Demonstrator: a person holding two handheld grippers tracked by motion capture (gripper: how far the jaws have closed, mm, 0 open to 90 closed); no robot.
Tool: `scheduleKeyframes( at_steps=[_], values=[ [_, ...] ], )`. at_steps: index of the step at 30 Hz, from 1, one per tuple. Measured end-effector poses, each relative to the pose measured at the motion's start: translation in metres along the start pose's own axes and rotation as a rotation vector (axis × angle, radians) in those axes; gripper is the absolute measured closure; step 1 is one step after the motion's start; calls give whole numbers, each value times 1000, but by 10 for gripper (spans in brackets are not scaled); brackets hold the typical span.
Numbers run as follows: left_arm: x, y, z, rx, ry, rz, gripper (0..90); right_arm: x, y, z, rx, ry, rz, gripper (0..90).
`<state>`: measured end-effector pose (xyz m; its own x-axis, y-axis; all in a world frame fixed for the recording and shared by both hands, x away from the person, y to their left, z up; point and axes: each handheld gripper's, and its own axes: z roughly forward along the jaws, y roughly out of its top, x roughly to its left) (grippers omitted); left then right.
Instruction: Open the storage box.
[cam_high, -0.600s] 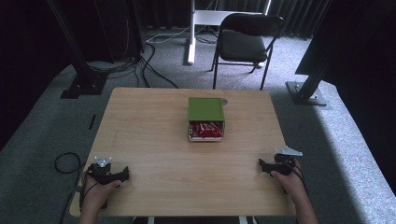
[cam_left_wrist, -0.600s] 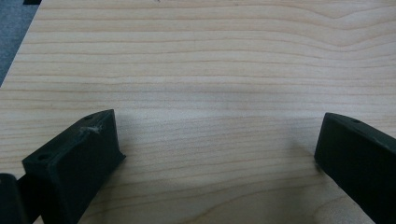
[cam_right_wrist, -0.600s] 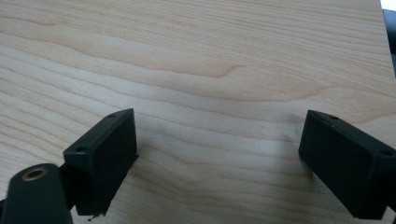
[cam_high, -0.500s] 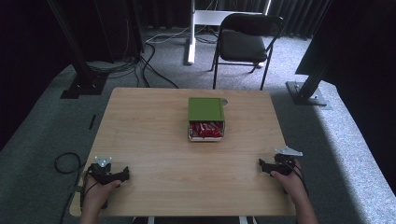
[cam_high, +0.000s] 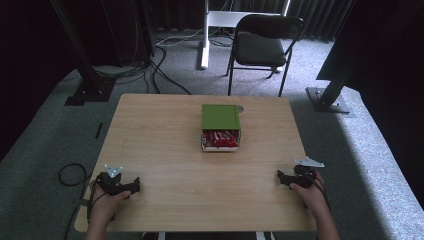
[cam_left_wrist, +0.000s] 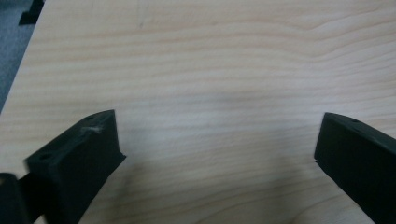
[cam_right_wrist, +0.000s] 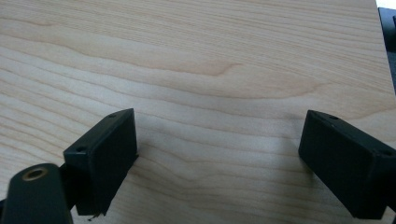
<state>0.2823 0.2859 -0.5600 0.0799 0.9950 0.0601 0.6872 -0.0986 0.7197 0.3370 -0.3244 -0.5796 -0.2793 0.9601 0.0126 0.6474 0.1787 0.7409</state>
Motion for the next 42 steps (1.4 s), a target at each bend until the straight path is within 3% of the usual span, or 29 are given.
scheduleKeyframes(
  at_steps=[17, 25, 42],
  values=[
    [-34, 28, 1, -20, -28, 153, 54, 0, 0, 0, 0, 0, 1, 109],
    [-59, 42, 5, -29, -55, 249, 54, 0, 0, 0, 0, 0, 2, 109],
    [-115, 68, 11, -86, -132, 405, 54, 0, 0, 0, 1, 0, 2, 109]
  ],
)
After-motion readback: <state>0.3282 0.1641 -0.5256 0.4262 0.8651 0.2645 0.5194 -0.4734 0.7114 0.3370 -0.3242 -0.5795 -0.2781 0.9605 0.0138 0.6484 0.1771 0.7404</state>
